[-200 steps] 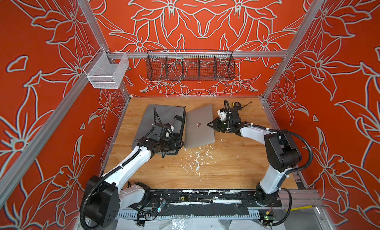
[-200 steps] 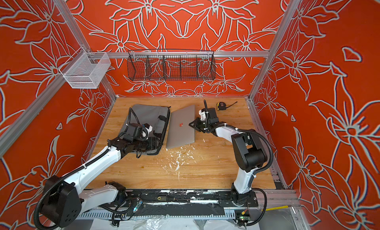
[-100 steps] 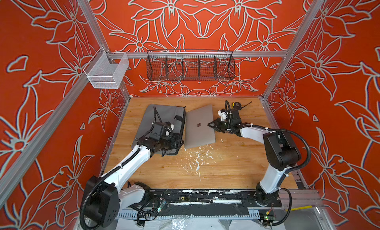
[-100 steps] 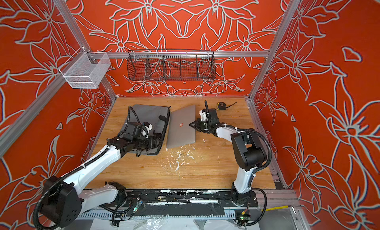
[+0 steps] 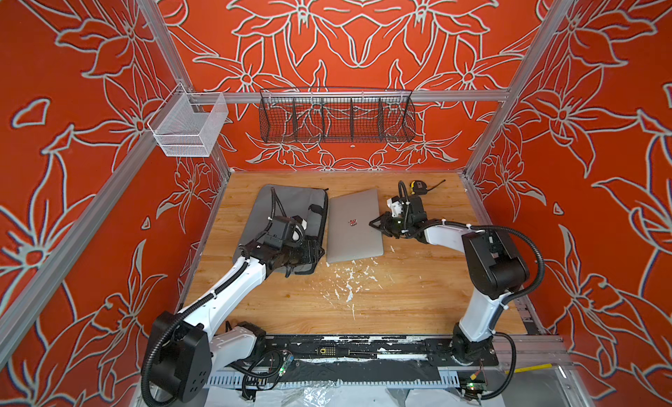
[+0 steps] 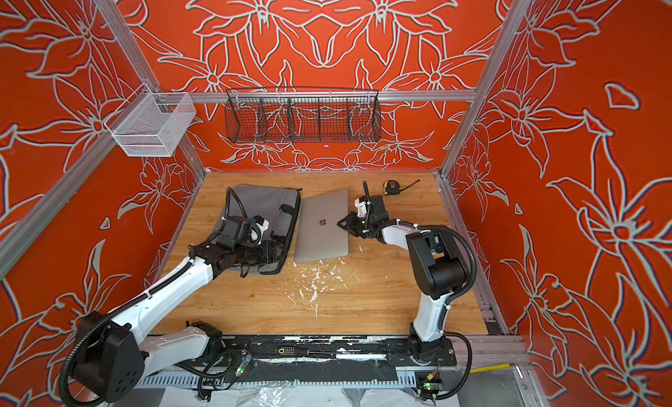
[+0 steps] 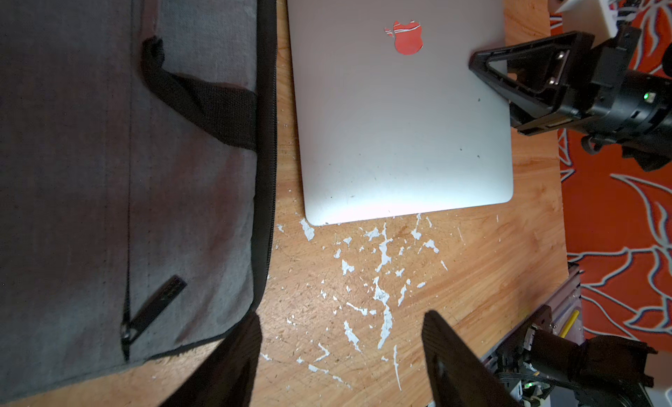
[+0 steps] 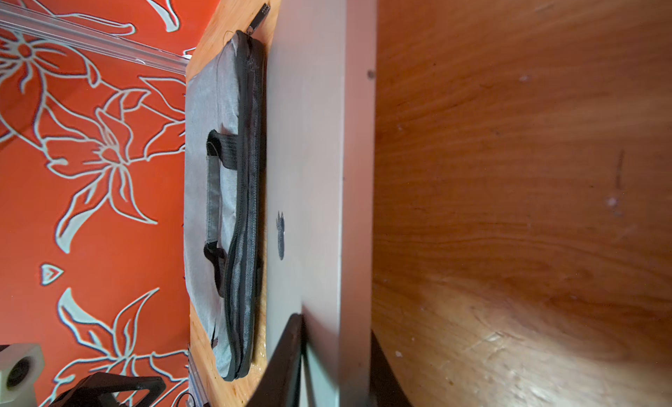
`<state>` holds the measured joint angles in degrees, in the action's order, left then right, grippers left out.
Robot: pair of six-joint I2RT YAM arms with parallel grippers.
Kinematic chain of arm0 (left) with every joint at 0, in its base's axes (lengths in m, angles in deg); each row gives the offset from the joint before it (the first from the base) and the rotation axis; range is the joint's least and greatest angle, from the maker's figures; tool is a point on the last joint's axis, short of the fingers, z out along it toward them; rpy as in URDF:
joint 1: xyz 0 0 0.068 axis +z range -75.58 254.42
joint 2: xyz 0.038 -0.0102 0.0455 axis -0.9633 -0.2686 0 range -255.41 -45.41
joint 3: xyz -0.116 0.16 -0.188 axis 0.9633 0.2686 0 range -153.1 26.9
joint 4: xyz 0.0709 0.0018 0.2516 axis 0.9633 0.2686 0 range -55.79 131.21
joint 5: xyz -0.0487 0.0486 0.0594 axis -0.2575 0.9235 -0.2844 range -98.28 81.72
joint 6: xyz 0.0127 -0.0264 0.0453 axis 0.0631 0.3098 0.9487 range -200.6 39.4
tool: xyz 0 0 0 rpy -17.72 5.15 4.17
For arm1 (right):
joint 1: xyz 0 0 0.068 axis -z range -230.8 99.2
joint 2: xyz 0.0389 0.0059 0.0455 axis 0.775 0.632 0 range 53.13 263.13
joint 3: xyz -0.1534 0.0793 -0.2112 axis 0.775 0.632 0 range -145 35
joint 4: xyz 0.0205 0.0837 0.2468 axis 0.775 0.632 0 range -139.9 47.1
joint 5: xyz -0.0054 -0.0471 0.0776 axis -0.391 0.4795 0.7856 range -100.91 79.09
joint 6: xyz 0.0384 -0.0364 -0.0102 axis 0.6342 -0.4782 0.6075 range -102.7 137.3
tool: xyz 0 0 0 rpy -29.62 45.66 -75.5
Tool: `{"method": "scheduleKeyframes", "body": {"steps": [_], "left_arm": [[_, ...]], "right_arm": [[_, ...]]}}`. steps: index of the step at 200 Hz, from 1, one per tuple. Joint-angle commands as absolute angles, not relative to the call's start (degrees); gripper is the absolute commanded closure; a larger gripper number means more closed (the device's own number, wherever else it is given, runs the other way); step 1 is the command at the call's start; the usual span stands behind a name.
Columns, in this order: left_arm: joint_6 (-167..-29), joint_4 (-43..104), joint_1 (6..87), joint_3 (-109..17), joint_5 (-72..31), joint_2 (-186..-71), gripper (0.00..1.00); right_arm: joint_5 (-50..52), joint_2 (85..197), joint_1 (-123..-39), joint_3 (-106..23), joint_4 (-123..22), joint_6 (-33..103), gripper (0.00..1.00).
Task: Open the zippered laptop bag and take out the laptop
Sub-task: Place the laptop at the center of the board.
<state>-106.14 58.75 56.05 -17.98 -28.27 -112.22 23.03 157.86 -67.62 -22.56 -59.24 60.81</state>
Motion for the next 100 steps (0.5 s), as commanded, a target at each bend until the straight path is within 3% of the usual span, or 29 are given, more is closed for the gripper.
{"method": "scheduleKeyframes", "body": {"steps": [1,100], "left_arm": [[-105.64,59.54,56.47,-17.76,-27.81,-111.21,0.29],[-104.42,59.44,56.49,-16.96,-27.67,-111.08,0.29]], "right_arm": [[14.8,160.61,-67.25,-20.82,-52.49,57.05,0.76],[11.32,162.18,-66.92,-20.65,-49.55,55.47,0.74]]}}
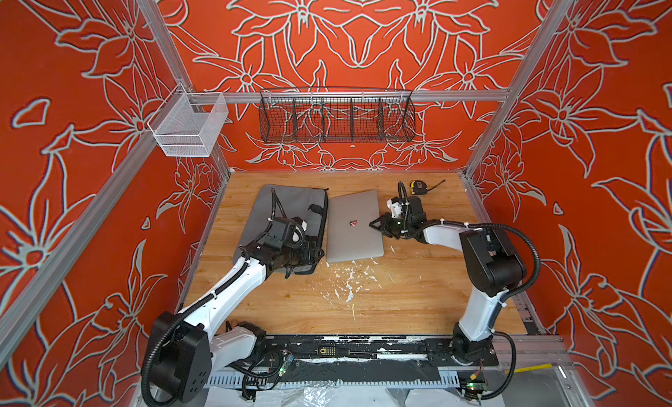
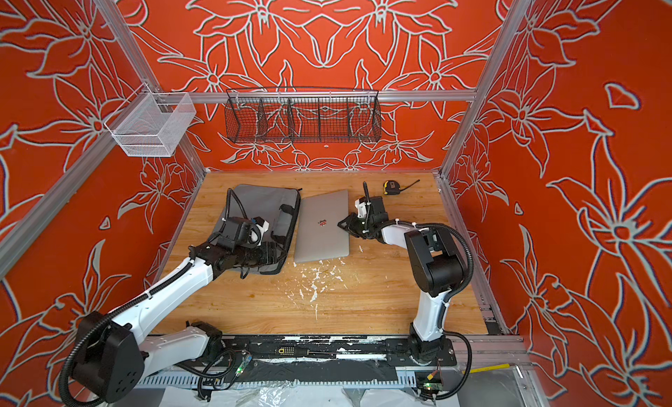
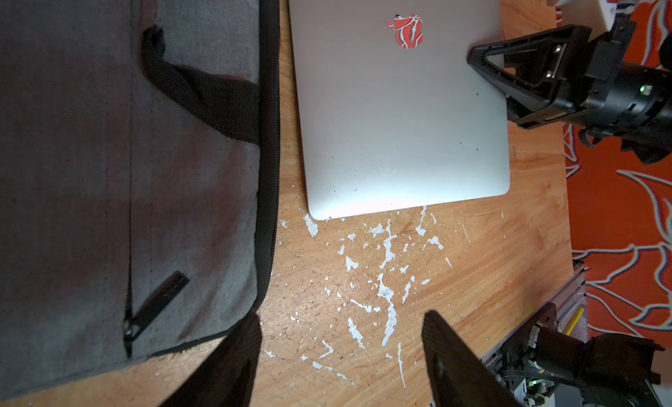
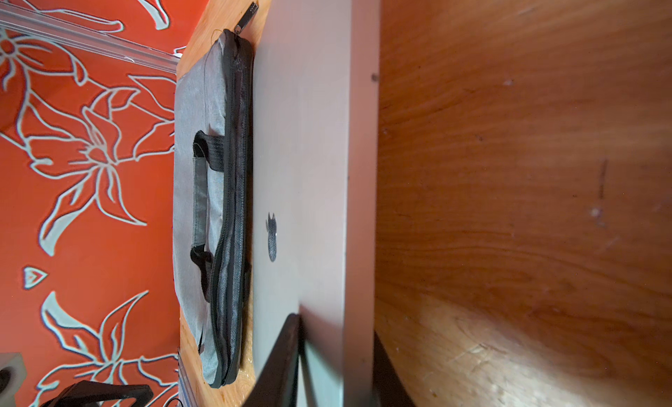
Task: Open the zippered laptop bag and take out the laptop
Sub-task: Place the laptop at the center of the board.
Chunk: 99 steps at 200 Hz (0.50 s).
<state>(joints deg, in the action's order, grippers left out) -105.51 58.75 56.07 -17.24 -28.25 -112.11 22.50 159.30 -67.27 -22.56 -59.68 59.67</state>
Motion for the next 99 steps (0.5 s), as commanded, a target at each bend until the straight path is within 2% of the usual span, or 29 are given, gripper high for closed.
{"method": "scheduleKeyframes", "body": {"steps": [1,67,99], "left_arm": [[-104.42,59.44,56.49,-16.96,-27.64,-111.12,0.29],[-103.79,59.44,56.7,-17.0,-27.33,-111.18,0.29],[-103.56,59.35,56.74,-16.94,-27.5,-111.01,0.29]], "right_arm": [[11.24,162.15,-66.95,-20.64,-49.42,55.46,0.74],[8.35,160.42,-67.0,-20.02,-46.69,54.44,0.68],[7.08,159.37,-66.98,-20.28,-45.24,54.07,0.6]]}}
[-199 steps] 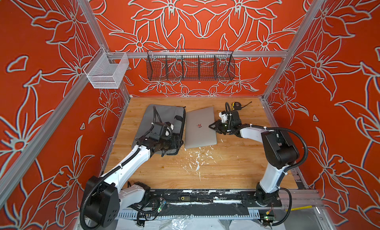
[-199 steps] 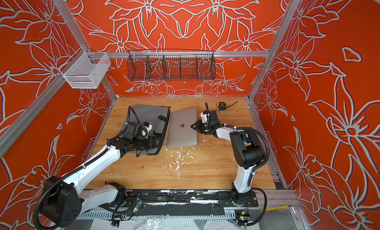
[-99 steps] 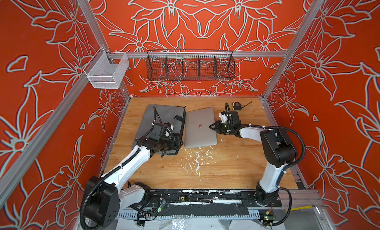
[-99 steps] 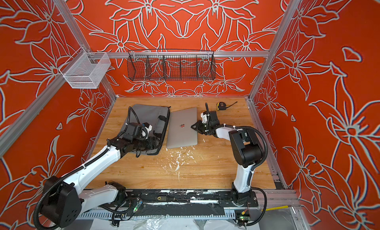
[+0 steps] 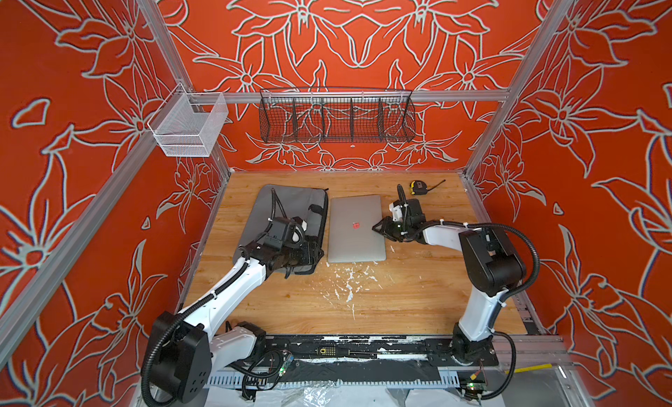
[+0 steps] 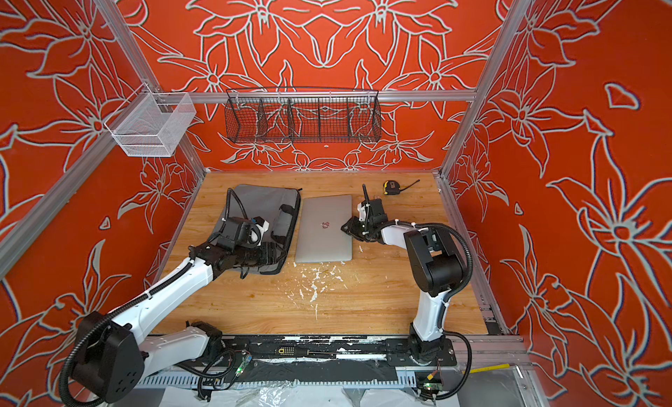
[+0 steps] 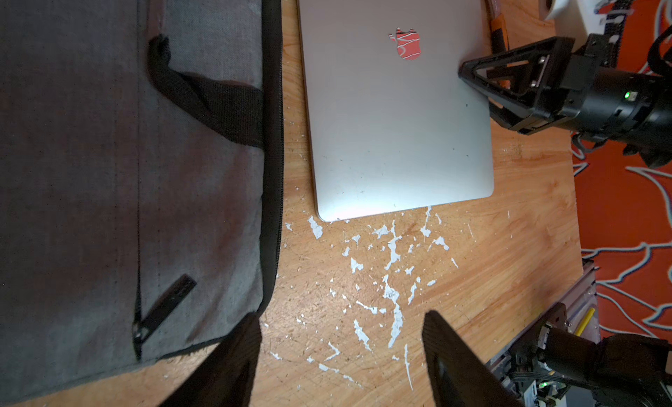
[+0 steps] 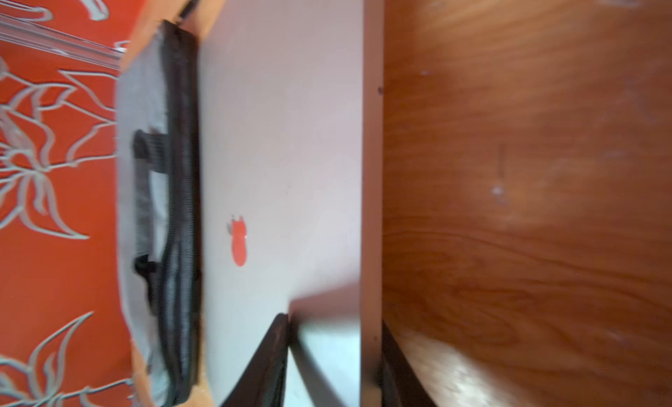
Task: Open the zippered laptop bag and take out the laptop
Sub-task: Place the laptop at the center of the board.
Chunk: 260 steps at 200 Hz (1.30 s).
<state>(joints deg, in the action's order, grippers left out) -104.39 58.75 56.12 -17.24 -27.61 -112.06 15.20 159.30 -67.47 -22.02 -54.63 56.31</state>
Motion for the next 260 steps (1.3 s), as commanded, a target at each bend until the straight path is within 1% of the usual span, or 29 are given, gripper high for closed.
{"method": "scheduleKeyframes", "body": {"steps": [1,14,44,77,131,158,164,188,198,222,245,253,260], "left_arm": [[-103.55,59.35,56.79,-16.95,-27.47,-111.0,0.29],[-103.38,59.43,56.8,-16.96,-27.51,-110.98,0.29],[-103.1,59.7,57.04,-17.22,-27.53,-110.46,0.29],[-101.74,61.11,57.38,-19.06,-26.71,-110.15,0.28],[-96.36,66.55,59.89,-27.76,-25.79,-111.75,0.27],[-93.51,69.37,62.75,-34.03,-24.56,-113.6,0.25],[-92.97,69.9,63.55,-35.4,-24.21,-114.04,0.21],[-91.43,71.03,66.67,-39.82,-22.74,-115.15,0.17],[-91.19,70.83,67.83,-40.8,-22.48,-115.11,0.14],[-91.11,68.63,69.87,-40.41,-20.12,-113.97,0.1],[-90.14,64.04,70.64,-35.98,-13.08,-111.55,0.08],[-89.64,60.81,70.65,-32.97,-9.68,-110.49,0.07],[-89.23,58.06,70.73,-30.2,-6.93,-109.49,0.06]], "right_arm": [[7.05,159.38,-66.97,-20.33,-45.15,54.01,0.6],[6.59,158.91,-66.98,-20.84,-44.17,53.71,0.58],[6.11,157.36,-66.97,-21.78,-42.45,53.21,0.57],[4.94,152.86,-66.97,-22.89,-39.1,52.07,0.57],[0.31,139.13,-66.97,-27.39,-28.44,46.57,0.56],[-6.91,130.37,-66.97,-28.98,-23.5,42.39,0.56],[-8.79,128.28,-66.97,-28.92,-22.9,41.36,0.55],[-16.63,120.35,-66.89,-27.9,-21.37,37.1,0.49],[-19.88,117.38,-66.89,-26.44,-21.88,35.29,0.45],[-27.16,111.8,-66.89,-21.9,-23.79,32.24,0.31],[-33.13,109.1,-66.85,-17.1,-25.96,30.16,0.21],[-35.11,108.48,-66.82,-14.5,-27.84,29.5,0.12],[-36.89,108.11,-66.82,-11.87,-30.58,28.67,0.08]]}}
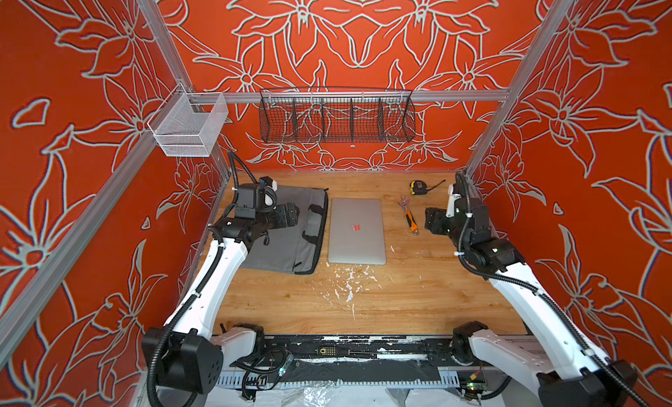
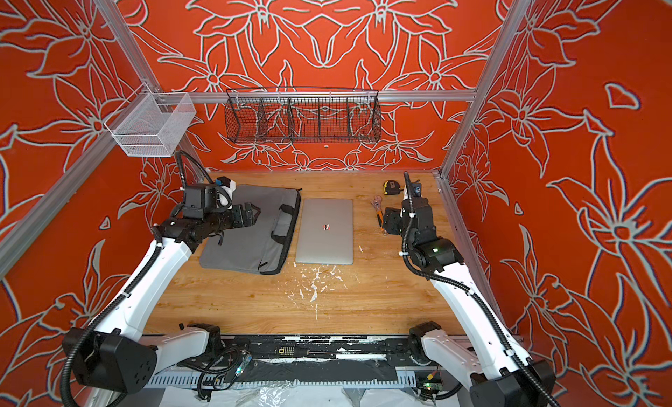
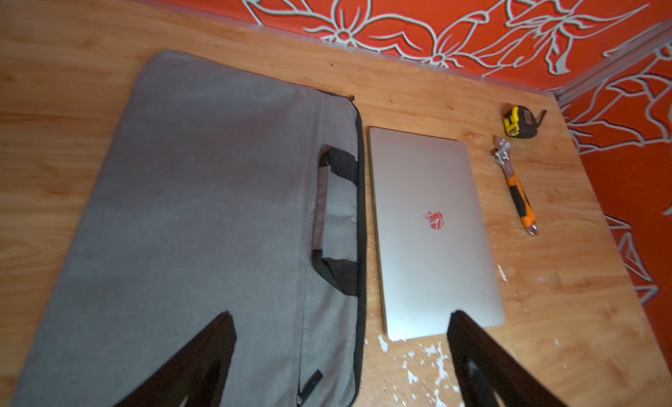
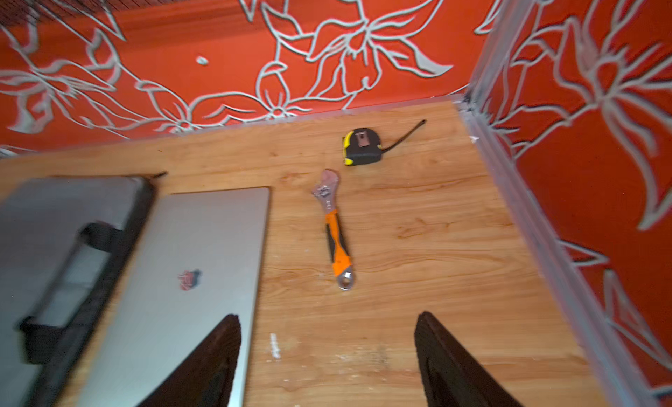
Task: Open the zippered laptop bag and take out the laptop
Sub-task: Place the laptop at the center of the board, then reset both arms
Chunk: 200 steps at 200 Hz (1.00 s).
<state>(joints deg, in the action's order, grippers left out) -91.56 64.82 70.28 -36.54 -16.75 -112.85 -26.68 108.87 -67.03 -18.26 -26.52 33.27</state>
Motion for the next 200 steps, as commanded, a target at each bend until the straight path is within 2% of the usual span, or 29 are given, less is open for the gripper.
{"method": "scheduleKeyframes", "body": {"steps": [1,12,27,43,88,137,169,200], "left_arm": [[-89.18,57.65,70.73,-29.73,-6.73,-109.35,0.06],[-88.87,53.48,70.85,-25.16,-2.14,-107.87,0.03],[-89.08,49.18,70.91,-19.66,3.78,-106.03,0.0],[-90.97,46.8,70.98,-14.92,9.87,-103.67,0.02],[-92.86,37.55,70.97,-2.29,15.98,-97.6,0.03],[-93.5,29.2,71.13,2.96,14.59,-105.07,0.03],[-89.49,26.79,71.3,1.01,15.67,-110.67,0.03],[-87.19,20.43,73.0,1.41,9.87,-112.79,0.03]], "right_arm": [[-37.08,108.09,-66.85,-11.47,-30.97,28.57,0.07],[-39.44,108.2,-66.89,-7.1,-35.54,27.12,0.02],[-42.94,109.16,-66.71,-2.09,-41.13,26.61,0.02],[-47.02,111.21,-66.55,2.51,-46.97,28.32,0.02],[-47.43,116.91,-65.5,7.82,-57.66,24.65,0.02],[-42.09,118.33,-61.95,13.73,-70.54,24.81,0.02],[-39.9,118.22,-59.42,16.26,-75.84,24.12,0.02],[-36.98,119.25,-57.41,17.35,-80.72,23.2,0.02]]}}
